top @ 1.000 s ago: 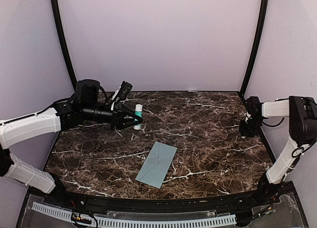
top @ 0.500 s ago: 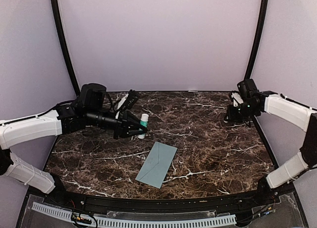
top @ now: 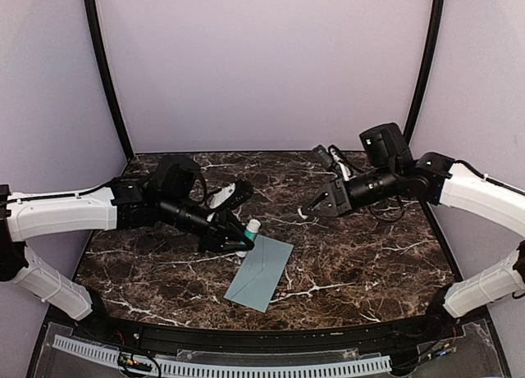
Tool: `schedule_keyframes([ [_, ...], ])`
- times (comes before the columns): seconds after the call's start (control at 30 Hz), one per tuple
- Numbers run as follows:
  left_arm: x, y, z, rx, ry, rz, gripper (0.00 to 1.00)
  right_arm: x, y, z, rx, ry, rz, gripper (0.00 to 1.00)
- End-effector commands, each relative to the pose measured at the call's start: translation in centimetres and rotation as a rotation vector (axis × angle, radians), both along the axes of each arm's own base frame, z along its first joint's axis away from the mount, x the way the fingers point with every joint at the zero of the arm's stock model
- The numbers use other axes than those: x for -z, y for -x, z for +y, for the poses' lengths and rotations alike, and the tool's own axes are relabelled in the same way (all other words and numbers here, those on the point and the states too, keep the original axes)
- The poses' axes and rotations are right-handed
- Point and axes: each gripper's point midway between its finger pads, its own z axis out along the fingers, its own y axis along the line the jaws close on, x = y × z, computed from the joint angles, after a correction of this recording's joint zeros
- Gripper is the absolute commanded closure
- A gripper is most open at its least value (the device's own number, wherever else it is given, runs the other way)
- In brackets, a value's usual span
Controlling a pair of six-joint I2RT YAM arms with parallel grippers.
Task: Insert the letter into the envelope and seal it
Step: Close the solid glue cap on the solid glue.
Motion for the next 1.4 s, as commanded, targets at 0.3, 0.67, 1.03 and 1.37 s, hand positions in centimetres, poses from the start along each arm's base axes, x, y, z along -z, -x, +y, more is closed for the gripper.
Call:
schedule_keyframes([
  [0.3,-0.4,1.4,-0.9,0.078,0.001,0.015,1.00,-0.8,3.2,6.8,-0.192,-0.077,0.013,0.90],
  [0.67,-0.5,1.8,-1.2,0.103,0.014,0.039,1.00,-1.0,3.5,7.6,-0.217,-0.107,0.020,0.89],
  [1.03,-0.2,1.9,-1.3,0.109,0.007,0.051,1.00,-0.6,4.3,8.1,-0.252,-0.107,0.036,0.89],
  [1.37,-0.1,1.8,-1.3,0.110,0.005,0.052,1.00,-0.3,4.4,8.4,-0.260,-0.105,0.034,0.89],
])
